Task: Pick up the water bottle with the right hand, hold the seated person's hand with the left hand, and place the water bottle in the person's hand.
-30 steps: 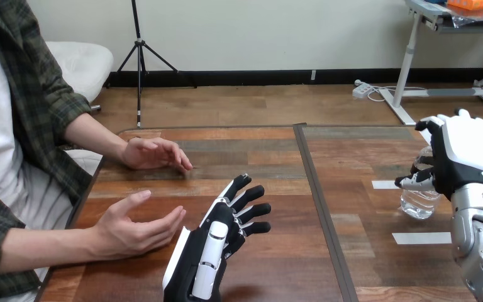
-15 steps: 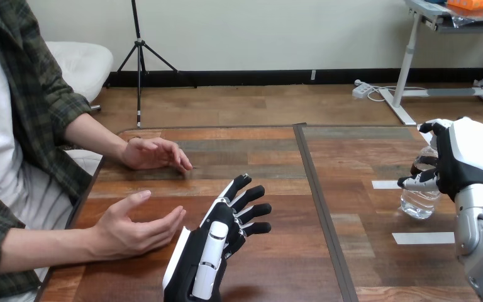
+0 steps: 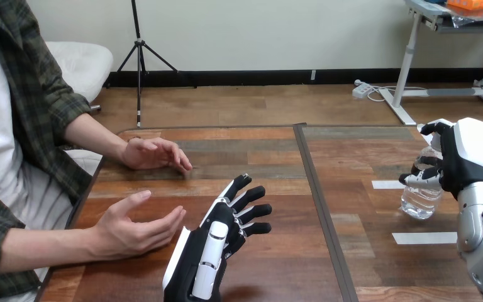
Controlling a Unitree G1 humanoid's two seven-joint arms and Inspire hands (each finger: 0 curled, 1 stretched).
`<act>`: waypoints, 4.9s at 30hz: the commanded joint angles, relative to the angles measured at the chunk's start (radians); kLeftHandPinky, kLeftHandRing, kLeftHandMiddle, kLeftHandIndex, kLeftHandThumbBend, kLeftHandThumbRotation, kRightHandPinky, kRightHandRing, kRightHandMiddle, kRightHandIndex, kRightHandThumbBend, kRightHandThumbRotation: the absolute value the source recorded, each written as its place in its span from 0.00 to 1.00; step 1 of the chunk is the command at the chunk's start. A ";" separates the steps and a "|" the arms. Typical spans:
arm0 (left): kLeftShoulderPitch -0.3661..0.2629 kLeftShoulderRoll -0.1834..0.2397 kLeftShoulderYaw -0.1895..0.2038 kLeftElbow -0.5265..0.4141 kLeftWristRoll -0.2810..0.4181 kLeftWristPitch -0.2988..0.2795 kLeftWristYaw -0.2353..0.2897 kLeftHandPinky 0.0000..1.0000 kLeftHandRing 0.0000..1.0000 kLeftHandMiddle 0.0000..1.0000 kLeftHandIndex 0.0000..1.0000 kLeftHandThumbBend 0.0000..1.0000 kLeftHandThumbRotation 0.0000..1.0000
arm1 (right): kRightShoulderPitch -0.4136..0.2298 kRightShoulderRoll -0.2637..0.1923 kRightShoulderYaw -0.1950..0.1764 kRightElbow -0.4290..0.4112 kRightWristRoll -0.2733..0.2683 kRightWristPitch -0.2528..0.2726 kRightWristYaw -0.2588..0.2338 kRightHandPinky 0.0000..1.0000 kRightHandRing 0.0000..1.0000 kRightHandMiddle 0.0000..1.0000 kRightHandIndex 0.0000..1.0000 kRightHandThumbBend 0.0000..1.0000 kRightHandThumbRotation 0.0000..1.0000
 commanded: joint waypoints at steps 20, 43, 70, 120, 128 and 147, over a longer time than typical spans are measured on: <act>-0.031 -0.051 0.005 -0.041 0.007 -0.017 0.010 0.71 0.79 0.85 0.91 0.47 1.00 | -0.091 0.005 0.001 -0.011 0.064 -0.040 0.003 0.47 0.58 0.63 0.58 0.70 0.00; -0.026 -0.057 0.000 -0.041 0.004 -0.018 0.012 0.71 0.79 0.85 0.90 0.47 1.00 | -0.078 0.009 0.010 -0.006 0.070 -0.082 -0.003 0.49 0.58 0.62 0.56 0.70 0.00; -0.019 -0.059 -0.002 -0.047 0.005 -0.019 0.016 0.71 0.79 0.85 0.91 0.47 1.00 | -0.021 0.053 -0.012 -0.030 0.160 -0.178 0.017 0.59 0.67 0.71 0.69 0.74 0.00; -0.022 -0.057 -0.003 -0.047 0.014 -0.016 0.025 0.72 0.80 0.85 0.90 0.47 1.00 | 0.056 0.162 -0.117 0.053 0.385 -0.311 0.047 0.81 0.86 0.89 0.89 0.70 0.00; -0.024 -0.057 -0.003 -0.043 0.009 -0.021 0.020 0.72 0.80 0.85 0.90 0.47 1.00 | 0.053 0.162 -0.118 0.068 0.381 -0.317 0.044 0.82 0.87 0.90 0.89 0.70 0.00; -0.023 -0.056 -0.004 -0.045 0.006 -0.018 0.018 0.72 0.80 0.85 0.90 0.48 1.00 | 0.061 0.202 -0.180 0.084 0.459 -0.349 0.056 0.84 0.89 0.91 0.90 0.69 0.00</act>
